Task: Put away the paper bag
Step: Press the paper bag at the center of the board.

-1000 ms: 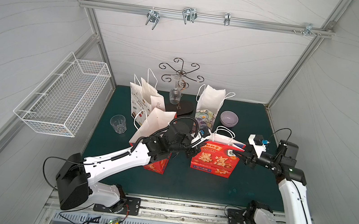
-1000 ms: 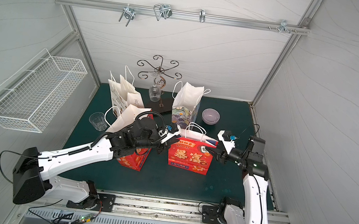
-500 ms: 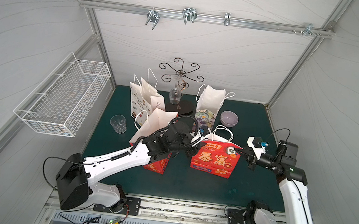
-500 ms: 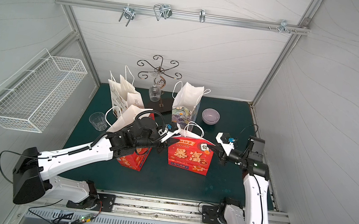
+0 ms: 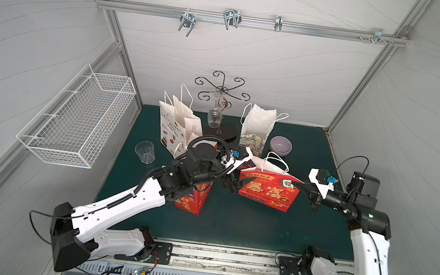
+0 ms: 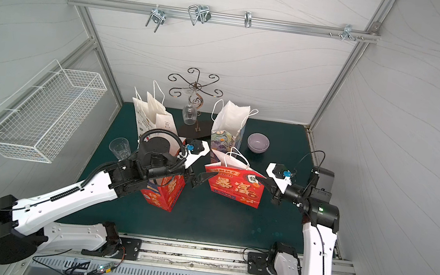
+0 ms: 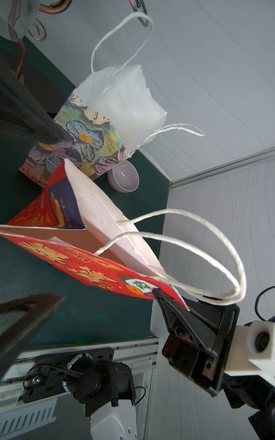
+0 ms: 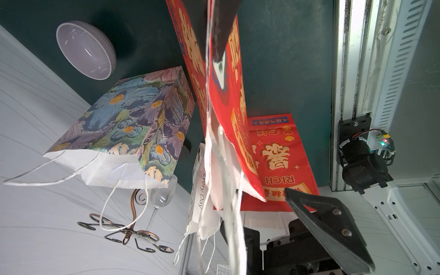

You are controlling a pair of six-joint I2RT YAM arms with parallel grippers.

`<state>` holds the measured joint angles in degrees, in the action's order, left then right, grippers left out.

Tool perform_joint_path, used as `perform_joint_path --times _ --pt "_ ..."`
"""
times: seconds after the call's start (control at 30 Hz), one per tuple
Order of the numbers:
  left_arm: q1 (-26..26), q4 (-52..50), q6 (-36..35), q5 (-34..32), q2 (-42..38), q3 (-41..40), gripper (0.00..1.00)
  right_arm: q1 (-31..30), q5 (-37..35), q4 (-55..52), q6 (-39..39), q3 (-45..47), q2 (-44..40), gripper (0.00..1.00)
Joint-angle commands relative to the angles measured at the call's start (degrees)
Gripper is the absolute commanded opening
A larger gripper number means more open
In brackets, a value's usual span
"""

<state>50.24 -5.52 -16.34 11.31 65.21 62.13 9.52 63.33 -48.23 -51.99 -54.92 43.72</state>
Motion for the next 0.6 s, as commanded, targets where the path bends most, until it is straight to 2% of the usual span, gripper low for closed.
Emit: perform_joint_path --times 0.0,0.2,0.47,0.57 --pt "-1.6 -3.6 -2.6 4.9 -0.7 4.2 1.0 0.7 1.7 -5.1 0.2 -3.2 -1.5 0.0" --pt "-6.4 -7.4 -6.5 16.9 1.3 8.5 1.0 0.9 3.1 -8.9 0.2 -8.2 -0.9 0.0" --pt "-10.7 -6.4 -12.4 25.1 4.1 10.0 1.0 0.7 6.7 -11.5 1.6 -13.6 0.6 0.0" --pt "-13.4 -4.6 -12.0 29.2 6.3 10.8 1.0 0.4 7.3 -12.4 2.0 -14.0 0.8 0.0"
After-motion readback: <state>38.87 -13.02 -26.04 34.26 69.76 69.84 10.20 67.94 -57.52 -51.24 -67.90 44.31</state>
